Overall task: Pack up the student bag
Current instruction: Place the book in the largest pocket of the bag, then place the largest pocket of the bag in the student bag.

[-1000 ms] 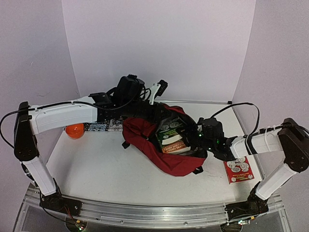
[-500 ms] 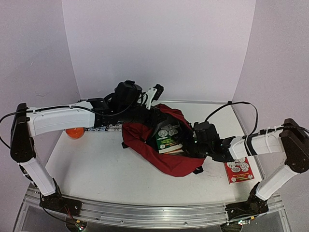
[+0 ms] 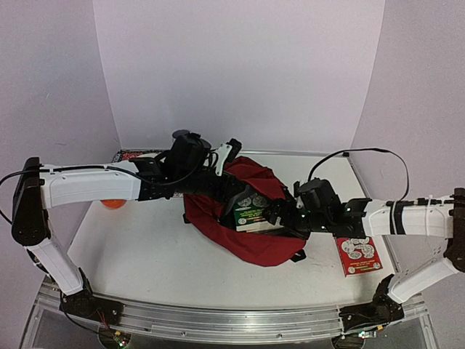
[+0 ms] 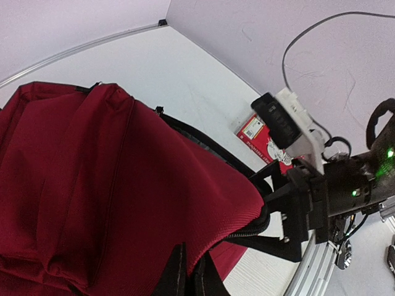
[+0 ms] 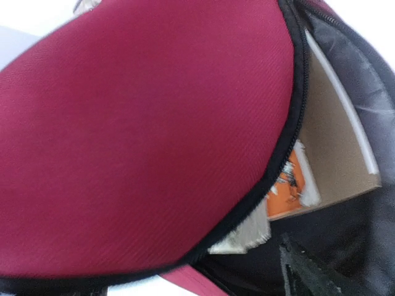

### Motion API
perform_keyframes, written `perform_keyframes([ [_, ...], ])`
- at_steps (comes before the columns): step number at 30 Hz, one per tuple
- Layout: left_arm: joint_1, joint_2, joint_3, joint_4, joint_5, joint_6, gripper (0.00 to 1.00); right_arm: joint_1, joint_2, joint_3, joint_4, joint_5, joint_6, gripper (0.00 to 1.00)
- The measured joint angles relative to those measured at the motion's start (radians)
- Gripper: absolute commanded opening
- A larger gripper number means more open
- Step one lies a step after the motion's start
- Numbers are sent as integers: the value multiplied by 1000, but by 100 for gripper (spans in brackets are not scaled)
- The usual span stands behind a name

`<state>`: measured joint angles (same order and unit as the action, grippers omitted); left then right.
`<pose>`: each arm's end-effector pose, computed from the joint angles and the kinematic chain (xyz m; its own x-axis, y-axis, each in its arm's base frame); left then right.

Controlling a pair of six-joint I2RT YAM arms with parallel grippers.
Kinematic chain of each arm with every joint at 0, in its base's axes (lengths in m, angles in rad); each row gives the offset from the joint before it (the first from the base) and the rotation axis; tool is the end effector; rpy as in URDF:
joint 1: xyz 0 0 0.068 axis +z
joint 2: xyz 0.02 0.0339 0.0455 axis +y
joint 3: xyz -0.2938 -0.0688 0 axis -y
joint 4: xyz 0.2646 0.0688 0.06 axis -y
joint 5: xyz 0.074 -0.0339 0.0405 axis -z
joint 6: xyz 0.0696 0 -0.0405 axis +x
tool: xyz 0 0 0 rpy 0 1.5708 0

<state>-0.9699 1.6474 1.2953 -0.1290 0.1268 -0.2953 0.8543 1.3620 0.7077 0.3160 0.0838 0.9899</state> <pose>0.2406 -0.3665 0.3053 -0.5069 0.2289 -0.8311 0.7673 0.5592 -0.3140 0.2282 0.2532 0.2399 -0.7045 0.4595 -0.5409 -0.2017 0.6010 0.7733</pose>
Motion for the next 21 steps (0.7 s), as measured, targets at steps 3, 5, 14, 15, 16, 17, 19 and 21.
perform_keyframes([
  [3,0,0,-25,0,0,-12,8,0,-37,33,-118,9,-59,98],
  [5,0,-1,-44,7,0,-19,9,-3,-57,60,-204,17,-99,98],
  [14,1,-55,-154,18,-38,-20,14,-153,-146,90,-471,23,-238,98],
  [15,2,-65,-164,18,-44,-21,16,-190,-162,90,-485,19,-254,98],
  [16,3,-74,-171,19,-49,-22,18,-229,-179,89,-495,17,-270,98],
  [17,3,-81,-178,21,-52,-22,21,-272,-199,89,-503,15,-289,98],
  [19,4,-94,-191,25,-55,-28,28,-356,-235,83,-509,11,-321,98],
  [21,4,-108,-206,25,-61,-29,33,-435,-260,74,-513,10,-350,98],
])
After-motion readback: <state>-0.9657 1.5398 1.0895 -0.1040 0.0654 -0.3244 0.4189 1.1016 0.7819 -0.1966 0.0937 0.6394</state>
